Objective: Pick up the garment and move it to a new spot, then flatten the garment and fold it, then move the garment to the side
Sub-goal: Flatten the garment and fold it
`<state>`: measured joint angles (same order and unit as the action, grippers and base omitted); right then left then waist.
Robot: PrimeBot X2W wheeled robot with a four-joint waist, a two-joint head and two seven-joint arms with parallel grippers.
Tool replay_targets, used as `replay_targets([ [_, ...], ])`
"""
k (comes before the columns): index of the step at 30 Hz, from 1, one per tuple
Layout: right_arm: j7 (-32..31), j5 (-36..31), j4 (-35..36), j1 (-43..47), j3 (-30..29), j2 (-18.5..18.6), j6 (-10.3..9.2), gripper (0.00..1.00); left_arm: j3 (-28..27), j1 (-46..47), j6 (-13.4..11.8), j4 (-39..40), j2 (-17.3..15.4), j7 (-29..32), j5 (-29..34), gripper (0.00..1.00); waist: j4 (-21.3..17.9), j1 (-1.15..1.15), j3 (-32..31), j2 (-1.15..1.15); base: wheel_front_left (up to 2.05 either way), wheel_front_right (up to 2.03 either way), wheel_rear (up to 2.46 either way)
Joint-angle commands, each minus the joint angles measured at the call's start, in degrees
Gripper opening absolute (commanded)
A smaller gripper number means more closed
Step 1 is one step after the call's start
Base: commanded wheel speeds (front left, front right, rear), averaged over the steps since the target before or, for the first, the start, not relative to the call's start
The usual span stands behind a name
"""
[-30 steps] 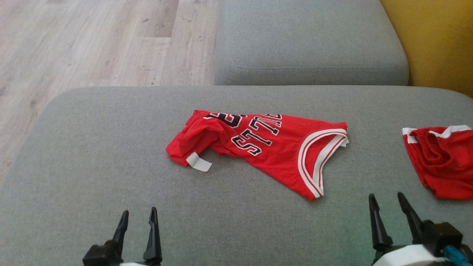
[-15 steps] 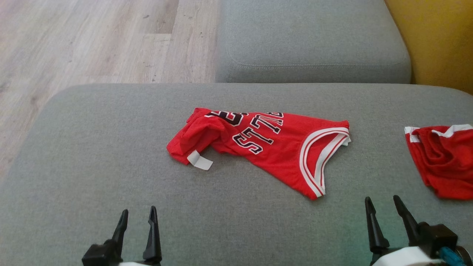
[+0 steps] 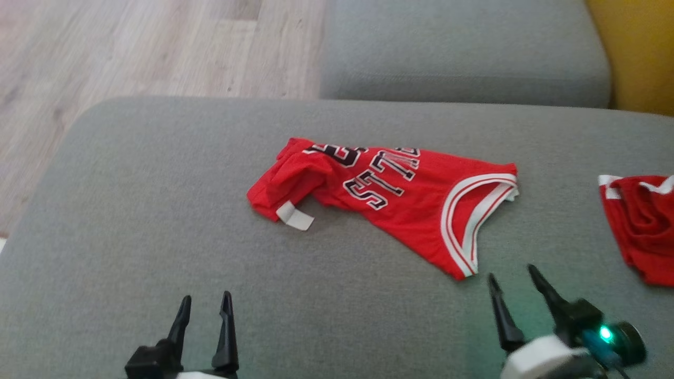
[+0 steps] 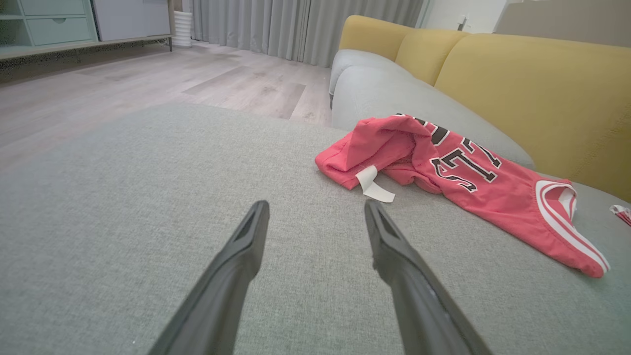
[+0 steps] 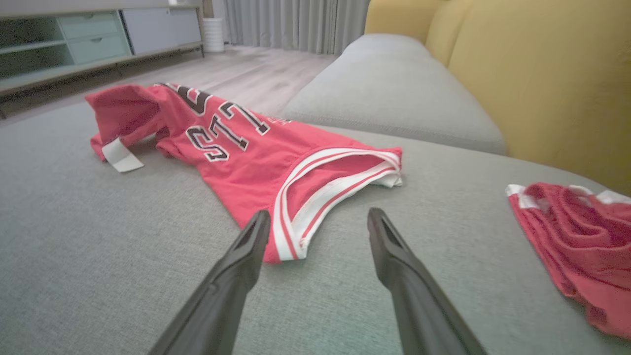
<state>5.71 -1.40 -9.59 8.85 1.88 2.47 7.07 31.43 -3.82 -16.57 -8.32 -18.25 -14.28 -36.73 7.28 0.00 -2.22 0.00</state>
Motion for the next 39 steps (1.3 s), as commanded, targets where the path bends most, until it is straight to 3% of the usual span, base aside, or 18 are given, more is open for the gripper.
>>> replay_targets([
  [1,-0.3,-1.3,0.6,-4.6,2.4,0.4,0.42,1.0,-1.8,3.5,0.0,1.7,0.1,-0.6,0.7,1.0,1.1,0.0,1.3,0.0,0.0,0.0,0.0],
  [8,-2.4,-8.7,-9.7,-12.3,4.0,1.4,0.42,1.0,-1.6,5.8,0.3,1.0,1.7,-0.6,1.4,1.0,4.7,0.0,7.2,0.0,0.0,0.0,0.0],
  [13,-2.9,-10.2,-16.0,-17.1,4.0,3.1,0.42,1.0,-2.3,6.7,0.7,0.0,3.1,-0.7,1.8,1.0,6.2,0.0,9.9,0.0,0.0,0.0,0.0],
  [14,-3.3,-10.2,-17.1,-17.8,3.8,3.2,0.42,0.95,-2.5,6.8,0.9,-0.2,3.3,-0.7,2.0,1.0,6.4,0.0,10.2,0.0,0.0,0.0,0.0],
  [15,-3.8,-10.1,-18.1,-18.4,3.4,3.2,0.42,0.66,-2.6,6.8,1.1,-0.3,3.6,-0.7,2.2,1.0,6.5,0.0,10.3,0.0,0.0,0.0,0.0],
  [17,-4.2,-9.6,-19.6,-19.1,3.4,3.1,0.42,0.31,-3.1,6.9,1.4,-0.6,4.1,-0.7,2.6,1.0,6.7,0.0,10.4,0.0,0.0,0.0,0.0],
  [18,-4.2,-9.3,-20.0,-19.4,3.6,3.0,0.42,0.0,-3.3,7.0,1.5,-0.8,4.3,-0.7,2.7,1.0,6.7,0.0,10.3,0.0,0.0,0.0,0.0],
  [22,-1.6,-6.6,-16.5,-18.5,4.5,2.2,0.42,0.0,-4.9,6.0,2.4,-1.6,5.0,-0.7,4.0,1.0,4.8,0.0,7.8,0.0,0.0,0.0,0.0],
  [27,-2.7,-2.9,-10.0,-15.7,7.5,1.6,0.42,0.0,-5.6,5.0,2.6,-2.0,5.0,-0.7,4.3,1.0,2.9,0.0,5.4,0.0,0.0,0.0,0.0],
  [33,-9.0,2.7,8.0,-9.8,12.2,3.0,0.42,0.0,-6.3,3.4,2.4,-1.9,4.7,-0.7,4.4,1.0,0.6,0.0,2.2,0.0,0.0,0.0,0.0],
  [39,-16.5,5.9,24.8,-7.9,12.5,5.1,0.42,0.0,-6.1,2.9,2.7,-1.3,4.6,-0.7,4.5,1.0,0.8,0.0,1.7,0.0,0.0,0.0,0.0],
])
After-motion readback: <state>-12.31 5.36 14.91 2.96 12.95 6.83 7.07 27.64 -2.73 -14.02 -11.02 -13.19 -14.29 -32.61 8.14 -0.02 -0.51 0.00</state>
